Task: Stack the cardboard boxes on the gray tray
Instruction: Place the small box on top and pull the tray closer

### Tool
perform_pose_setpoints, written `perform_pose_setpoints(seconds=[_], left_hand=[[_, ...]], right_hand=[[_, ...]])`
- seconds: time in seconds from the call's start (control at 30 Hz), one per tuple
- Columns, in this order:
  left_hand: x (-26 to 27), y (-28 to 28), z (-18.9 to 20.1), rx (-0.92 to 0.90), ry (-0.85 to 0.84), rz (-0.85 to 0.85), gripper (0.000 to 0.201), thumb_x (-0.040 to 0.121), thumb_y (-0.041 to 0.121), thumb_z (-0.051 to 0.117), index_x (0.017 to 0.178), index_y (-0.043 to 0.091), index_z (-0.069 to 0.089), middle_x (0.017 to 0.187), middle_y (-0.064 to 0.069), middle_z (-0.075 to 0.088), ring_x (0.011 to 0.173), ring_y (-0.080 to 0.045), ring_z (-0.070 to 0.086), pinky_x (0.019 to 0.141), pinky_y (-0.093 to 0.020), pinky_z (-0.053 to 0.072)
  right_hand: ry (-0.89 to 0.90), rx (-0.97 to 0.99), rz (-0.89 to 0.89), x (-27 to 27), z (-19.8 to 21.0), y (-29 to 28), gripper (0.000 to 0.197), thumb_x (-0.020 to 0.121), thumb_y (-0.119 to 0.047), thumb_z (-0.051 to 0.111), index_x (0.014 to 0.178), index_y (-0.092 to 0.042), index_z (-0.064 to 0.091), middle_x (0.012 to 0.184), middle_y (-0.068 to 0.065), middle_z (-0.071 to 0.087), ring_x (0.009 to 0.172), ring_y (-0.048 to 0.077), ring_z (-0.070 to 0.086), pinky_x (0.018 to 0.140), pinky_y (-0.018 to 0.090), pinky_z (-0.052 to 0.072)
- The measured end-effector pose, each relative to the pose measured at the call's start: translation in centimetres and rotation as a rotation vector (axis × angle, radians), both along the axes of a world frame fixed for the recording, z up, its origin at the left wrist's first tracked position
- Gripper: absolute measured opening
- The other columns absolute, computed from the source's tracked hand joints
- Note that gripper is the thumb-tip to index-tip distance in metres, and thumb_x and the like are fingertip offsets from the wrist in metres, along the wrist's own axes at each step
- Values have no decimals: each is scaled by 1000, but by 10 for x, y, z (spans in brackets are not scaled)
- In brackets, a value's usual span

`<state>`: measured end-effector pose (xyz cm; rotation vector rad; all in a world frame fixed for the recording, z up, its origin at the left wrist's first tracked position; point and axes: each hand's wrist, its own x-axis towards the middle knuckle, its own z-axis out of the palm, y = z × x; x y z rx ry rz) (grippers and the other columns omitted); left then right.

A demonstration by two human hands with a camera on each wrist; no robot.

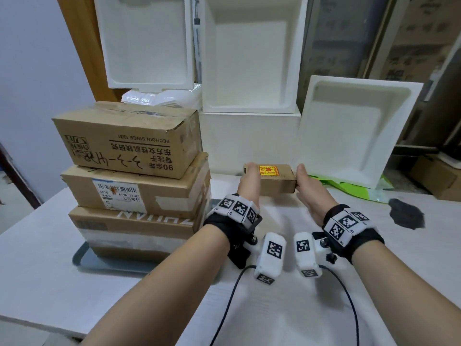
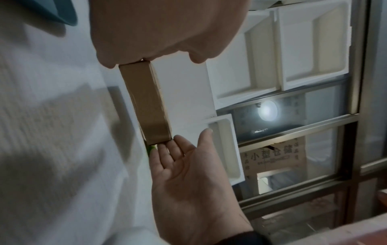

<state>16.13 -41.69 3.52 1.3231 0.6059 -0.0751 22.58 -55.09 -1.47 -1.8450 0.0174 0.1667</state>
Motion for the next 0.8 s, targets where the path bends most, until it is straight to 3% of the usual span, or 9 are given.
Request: perform_pose_setpoints(seconds=[0.07, 0.2, 0.33, 0.4, 0.47, 0.53, 0.57, 0.7, 0.8], left_hand=[[-13, -6, 14, -8, -55, -18, 29, 101, 44, 33, 95, 20, 47, 86, 2, 42, 74, -13, 40, 79, -22, 27], [-38, -14, 42, 1, -222, -66, 42, 102, 45, 29, 127, 20, 52, 89, 11, 49, 79, -3, 45, 84, -19, 26], [-67, -9, 74, -3, -259, -111, 50, 101, 51, 31, 141, 22, 39, 123, 2, 43, 127, -15, 38, 104, -27, 23], [-85, -3, 95, -16, -252, -130, 48, 99, 55, 35, 135, 24, 40, 142, -5, 42, 126, -19, 40, 102, -27, 25], [-99, 1, 113, -30, -270, -140, 48, 98, 57, 33, 132, 24, 42, 128, -3, 49, 105, -15, 51, 96, -26, 26], [-115, 4, 131, -28, -294, -142, 35, 99, 56, 32, 108, 24, 42, 93, 8, 44, 69, -7, 40, 85, -23, 21], [-121, 6, 138, -26, -311, -131, 34, 100, 55, 31, 99, 22, 40, 83, 11, 39, 63, -5, 33, 83, -23, 18], [-137, 15, 159, 2, -390, -122, 34, 99, 54, 35, 99, 20, 38, 76, 10, 36, 64, -3, 31, 85, -24, 18], [-151, 25, 170, -2, -442, -130, 36, 97, 55, 36, 83, 23, 46, 78, 5, 44, 68, -4, 37, 81, -23, 24]], right_hand=[[-84, 3, -36, -13, 18, -5, 83, 83, -76, 28, 132, -15, 57, 130, 1, 59, 124, 21, 52, 112, 42, 37], [-194, 9, -97, -32, 50, -13, 66, 93, -66, 29, 121, -16, 63, 121, 3, 62, 117, 26, 57, 107, 39, 40], [-247, 25, -131, -57, 92, -7, 56, 94, -64, 29, 114, -23, 61, 120, 0, 59, 115, 25, 56, 100, 35, 39], [-272, 20, -144, -69, 111, -2, 68, 91, -68, 28, 123, -18, 61, 126, 0, 59, 119, 26, 54, 105, 37, 39], [-291, 6, -152, -81, 127, 3, 74, 89, -70, 26, 131, -18, 58, 132, 0, 58, 122, 25, 53, 108, 40, 37], [-324, 20, -160, -95, 141, 8, 74, 89, -70, 26, 133, -17, 56, 133, 2, 58, 122, 25, 53, 110, 41, 37], [-341, 30, -160, -103, 147, 11, 73, 90, -69, 27, 132, -17, 57, 132, 2, 60, 121, 23, 53, 110, 41, 38], [-402, 24, -189, -132, 171, 19, 82, 85, -74, 26, 130, -13, 57, 130, 2, 60, 118, 23, 55, 108, 43, 40], [-419, 14, -210, -155, 189, 25, 77, 89, -71, 26, 130, -14, 57, 125, 3, 59, 116, 25, 56, 104, 40, 40]])
